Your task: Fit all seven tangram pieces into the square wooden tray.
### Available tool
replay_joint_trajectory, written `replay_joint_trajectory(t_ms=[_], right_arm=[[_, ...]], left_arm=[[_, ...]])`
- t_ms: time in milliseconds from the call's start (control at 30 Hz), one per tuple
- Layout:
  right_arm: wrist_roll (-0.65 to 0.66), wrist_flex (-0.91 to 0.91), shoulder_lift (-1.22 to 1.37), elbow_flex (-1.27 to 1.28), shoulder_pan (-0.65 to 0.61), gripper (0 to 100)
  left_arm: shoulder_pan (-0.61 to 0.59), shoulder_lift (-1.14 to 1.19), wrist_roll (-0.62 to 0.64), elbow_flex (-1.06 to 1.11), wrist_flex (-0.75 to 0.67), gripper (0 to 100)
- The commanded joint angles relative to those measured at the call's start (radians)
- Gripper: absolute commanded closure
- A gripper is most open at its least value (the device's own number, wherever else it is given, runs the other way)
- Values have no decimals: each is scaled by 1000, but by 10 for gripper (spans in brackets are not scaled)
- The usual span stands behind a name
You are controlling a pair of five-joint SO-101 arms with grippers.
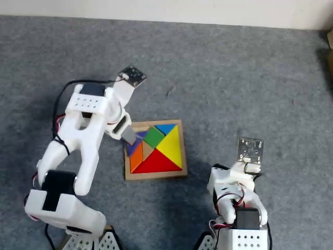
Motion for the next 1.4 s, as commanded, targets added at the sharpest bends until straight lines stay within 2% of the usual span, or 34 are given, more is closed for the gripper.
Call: replay_joint_trajectory(t_ms=[0, 300, 567, 967, 1067, 1167, 1367], right_arm=[[6, -16, -15, 93, 10, 993], [6, -16, -15, 93, 10, 993], [6, -16, -15, 93, 10, 993], [6, -16, -15, 93, 10, 993], [6, -16, -15, 93, 10, 993], [6, -16, -15, 93, 10, 993], [6, -16, -15, 93, 10, 993]], left_arm=[[-12, 31, -9, -4, -57, 708], [-8, 200, -6, -128, -63, 712], [18, 259, -5, -239, -54, 712], [44, 255, 6, -483, 249, 713], [47, 206, 61, -529, 328, 713], [48, 85, 68, -498, 345, 729], [84, -260, 68, -217, 299, 874]])
